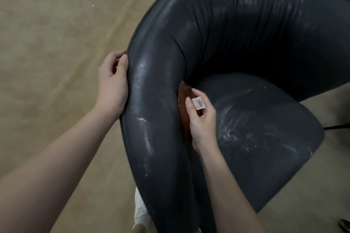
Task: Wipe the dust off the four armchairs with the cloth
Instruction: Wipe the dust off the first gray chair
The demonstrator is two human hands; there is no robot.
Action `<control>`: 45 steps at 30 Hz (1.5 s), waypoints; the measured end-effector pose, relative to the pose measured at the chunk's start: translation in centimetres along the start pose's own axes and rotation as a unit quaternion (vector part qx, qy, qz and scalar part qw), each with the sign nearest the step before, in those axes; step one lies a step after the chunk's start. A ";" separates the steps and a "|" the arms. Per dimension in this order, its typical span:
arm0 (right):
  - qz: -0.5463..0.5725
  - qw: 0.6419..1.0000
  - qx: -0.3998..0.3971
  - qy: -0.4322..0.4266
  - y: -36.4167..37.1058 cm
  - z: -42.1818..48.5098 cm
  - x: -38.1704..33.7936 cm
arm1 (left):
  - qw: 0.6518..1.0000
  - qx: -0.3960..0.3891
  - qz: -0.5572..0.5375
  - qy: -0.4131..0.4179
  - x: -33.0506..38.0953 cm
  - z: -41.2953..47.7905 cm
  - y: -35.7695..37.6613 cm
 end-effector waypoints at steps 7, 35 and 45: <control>-0.129 0.980 -0.086 -0.123 3.2 -3.3 -5.4 | 0.998 0.001 -0.053 -0.019 -0.4 0.1 -0.2; -0.440 0.725 -0.377 -0.373 11.8 -4.3 -9.1 | 0.973 -0.102 -0.170 -0.115 -2.8 -4.4 -2.2; -0.344 0.751 -0.430 -0.365 8.4 -7.3 -8.7 | 0.978 -0.049 -0.160 -0.128 -3.5 -8.6 -2.9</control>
Point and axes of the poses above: each hand's wrist, its own z-axis towards the middle knuckle, its own y-axis out of the palm, x = y × z, the point moved 8 cm from there along z, towards the middle knuckle
